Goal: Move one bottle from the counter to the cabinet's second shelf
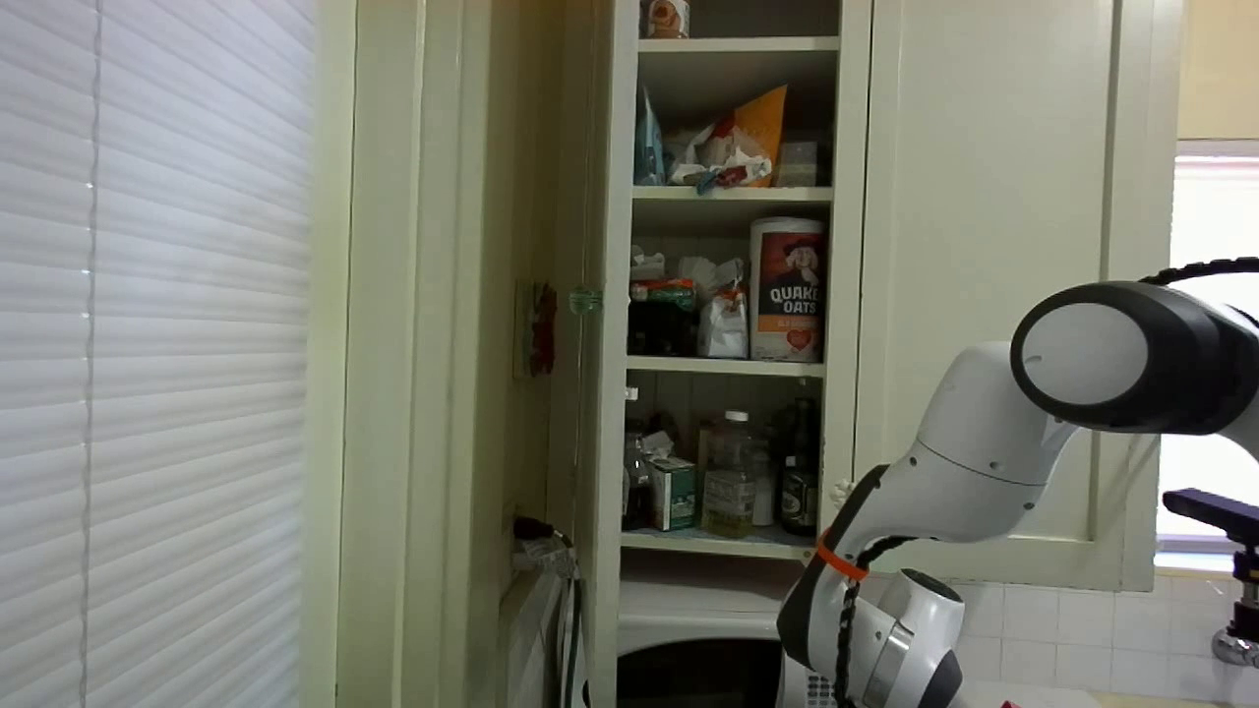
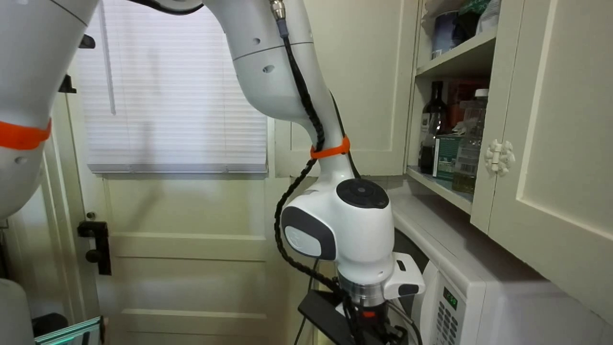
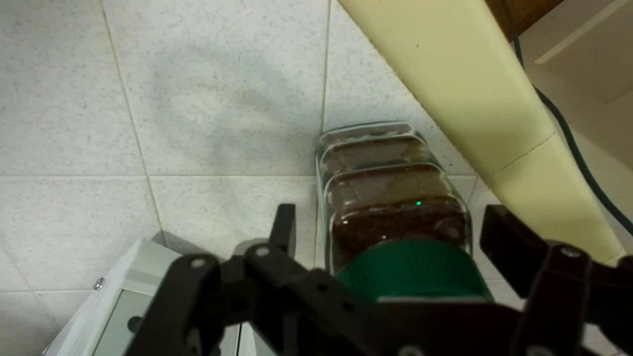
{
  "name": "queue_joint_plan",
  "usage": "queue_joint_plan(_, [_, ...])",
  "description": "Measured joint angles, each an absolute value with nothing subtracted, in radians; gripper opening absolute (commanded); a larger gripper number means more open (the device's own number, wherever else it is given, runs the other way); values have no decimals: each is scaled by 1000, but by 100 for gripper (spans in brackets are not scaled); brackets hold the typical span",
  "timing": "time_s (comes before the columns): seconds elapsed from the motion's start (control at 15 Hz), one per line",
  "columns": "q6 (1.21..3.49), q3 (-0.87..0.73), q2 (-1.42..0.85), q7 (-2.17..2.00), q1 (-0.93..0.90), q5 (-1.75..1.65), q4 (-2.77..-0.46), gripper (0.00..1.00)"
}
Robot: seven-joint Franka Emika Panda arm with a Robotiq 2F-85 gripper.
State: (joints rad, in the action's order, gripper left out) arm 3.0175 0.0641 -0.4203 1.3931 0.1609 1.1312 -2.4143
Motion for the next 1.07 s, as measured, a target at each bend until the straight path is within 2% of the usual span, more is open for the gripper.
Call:
queue_joint_plan(0.07, [3020,67,-424,1393,161,1136,-2412,73])
queue_joint_plan(0.13, [3023,69,-427,1393,161,1141,-2409,71])
queue_joint_plan(0.33, [3032,74,-435,1393,161,1154,-2405,48])
queue_joint_plan(1.07, [3055,65,-432,1393,166,1166,-2411,48])
